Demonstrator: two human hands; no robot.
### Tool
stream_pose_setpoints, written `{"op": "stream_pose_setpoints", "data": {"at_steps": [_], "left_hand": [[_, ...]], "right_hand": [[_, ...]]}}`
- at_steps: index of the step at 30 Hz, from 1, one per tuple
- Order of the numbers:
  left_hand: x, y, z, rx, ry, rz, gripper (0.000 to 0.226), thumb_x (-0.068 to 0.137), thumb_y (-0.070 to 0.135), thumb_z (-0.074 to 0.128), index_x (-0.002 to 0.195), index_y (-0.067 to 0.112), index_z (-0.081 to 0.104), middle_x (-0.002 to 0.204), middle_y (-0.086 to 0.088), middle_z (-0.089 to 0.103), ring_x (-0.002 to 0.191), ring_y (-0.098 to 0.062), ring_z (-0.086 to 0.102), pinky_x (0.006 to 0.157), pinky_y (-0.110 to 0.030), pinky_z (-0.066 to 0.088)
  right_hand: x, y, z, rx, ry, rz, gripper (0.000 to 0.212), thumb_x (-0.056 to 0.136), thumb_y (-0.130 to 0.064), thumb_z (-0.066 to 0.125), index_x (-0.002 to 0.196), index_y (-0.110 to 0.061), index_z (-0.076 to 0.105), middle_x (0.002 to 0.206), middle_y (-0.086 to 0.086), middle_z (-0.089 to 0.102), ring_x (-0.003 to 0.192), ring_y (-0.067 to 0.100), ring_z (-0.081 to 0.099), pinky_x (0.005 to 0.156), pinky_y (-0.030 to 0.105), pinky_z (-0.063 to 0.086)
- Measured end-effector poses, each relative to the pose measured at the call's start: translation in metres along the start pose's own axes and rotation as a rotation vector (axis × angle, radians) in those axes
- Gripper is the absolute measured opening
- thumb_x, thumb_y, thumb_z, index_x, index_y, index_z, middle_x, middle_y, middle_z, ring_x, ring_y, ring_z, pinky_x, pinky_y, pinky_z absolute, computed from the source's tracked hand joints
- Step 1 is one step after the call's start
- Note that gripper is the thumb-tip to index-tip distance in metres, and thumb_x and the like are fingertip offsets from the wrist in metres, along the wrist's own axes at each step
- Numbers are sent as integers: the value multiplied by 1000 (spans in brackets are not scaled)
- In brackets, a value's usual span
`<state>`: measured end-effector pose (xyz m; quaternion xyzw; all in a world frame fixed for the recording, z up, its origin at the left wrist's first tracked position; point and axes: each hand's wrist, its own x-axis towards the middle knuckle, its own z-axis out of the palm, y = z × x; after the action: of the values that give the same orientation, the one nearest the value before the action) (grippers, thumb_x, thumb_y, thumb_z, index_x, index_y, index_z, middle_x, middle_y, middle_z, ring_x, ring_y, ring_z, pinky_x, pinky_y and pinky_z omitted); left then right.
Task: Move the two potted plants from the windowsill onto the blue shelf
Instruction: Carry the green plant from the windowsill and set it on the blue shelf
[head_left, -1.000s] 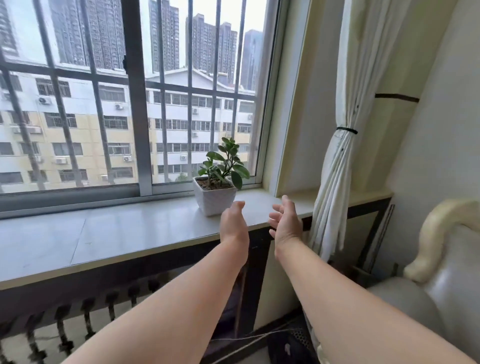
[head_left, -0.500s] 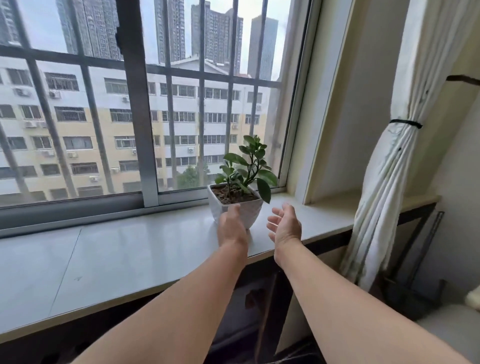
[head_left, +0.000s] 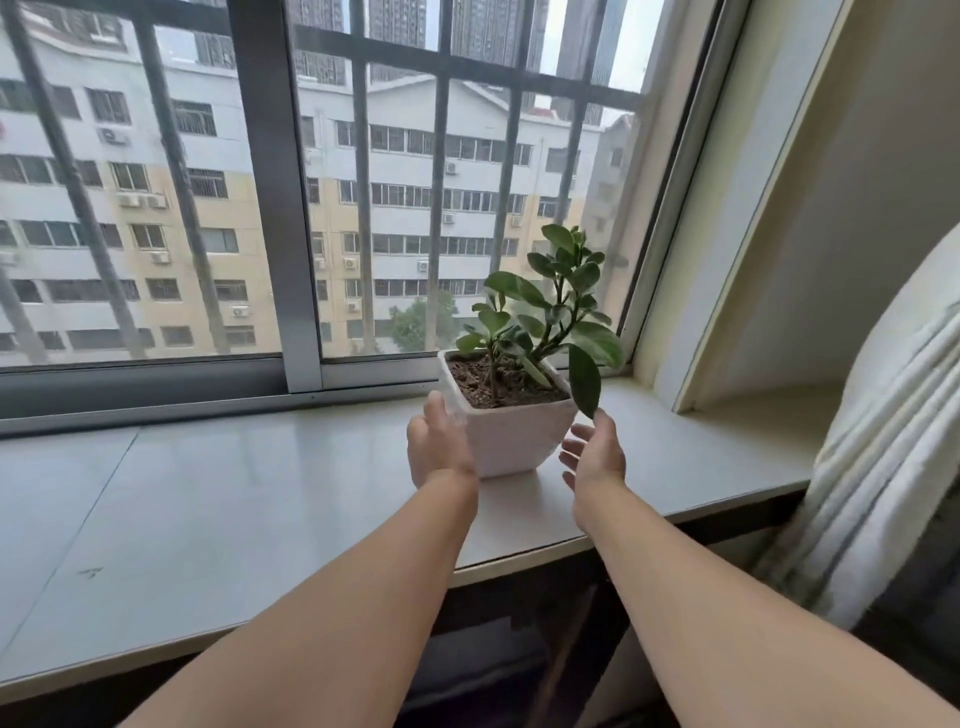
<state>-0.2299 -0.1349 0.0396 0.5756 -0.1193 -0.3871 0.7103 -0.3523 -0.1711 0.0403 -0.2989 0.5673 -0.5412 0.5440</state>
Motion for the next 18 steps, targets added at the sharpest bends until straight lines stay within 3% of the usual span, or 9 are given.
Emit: {"op": "stream_pose_setpoints", "data": {"at_steps": [3,6,9,12,15,18], "left_hand": [[23,-14,5,-2,-14,-2,48,85,57,39,109,19,56,105,-2,54,98,-23,48,82,-34,31],[40,-26,5,-20,-27,3,59,86,59,36,121,17,57,115,-8,57,104,-25,51,87,-34,36],[52,-34,9,-45,-68,16,55,89,57,34,117,15,57,120,-13,60,112,-33,55,99,-45,43],[59,-35,13,-55,-106,18,53,88,58,33,104,15,61,118,-15,63,108,-33,58,100,-49,43],[61,-37,17,-109,-146,-44,69,75,66,39,110,13,65,117,-13,65,108,-32,60,99,-49,44],[65,-41,21,-128,-172,-27,76,64,68,40,113,15,66,119,-13,66,111,-32,59,102,-49,42]], "right_hand": [[21,6,8,76,-19,-6,44,90,-48,36,81,-13,60,79,3,61,72,15,56,65,29,42],[40,15,14,176,-57,-10,54,92,-54,28,99,-11,60,85,2,63,85,19,60,81,33,45],[58,25,18,281,-81,13,59,92,-58,24,106,-11,57,93,7,65,95,26,61,94,39,47],[67,29,24,339,-111,37,49,92,-50,36,103,-9,61,81,5,71,83,23,64,80,37,52],[70,30,31,246,-204,-14,38,95,-33,40,118,-9,59,110,11,66,90,27,64,89,41,50],[72,31,31,221,-248,-16,33,87,-34,46,97,-14,71,110,16,71,100,35,66,96,53,48]]}}
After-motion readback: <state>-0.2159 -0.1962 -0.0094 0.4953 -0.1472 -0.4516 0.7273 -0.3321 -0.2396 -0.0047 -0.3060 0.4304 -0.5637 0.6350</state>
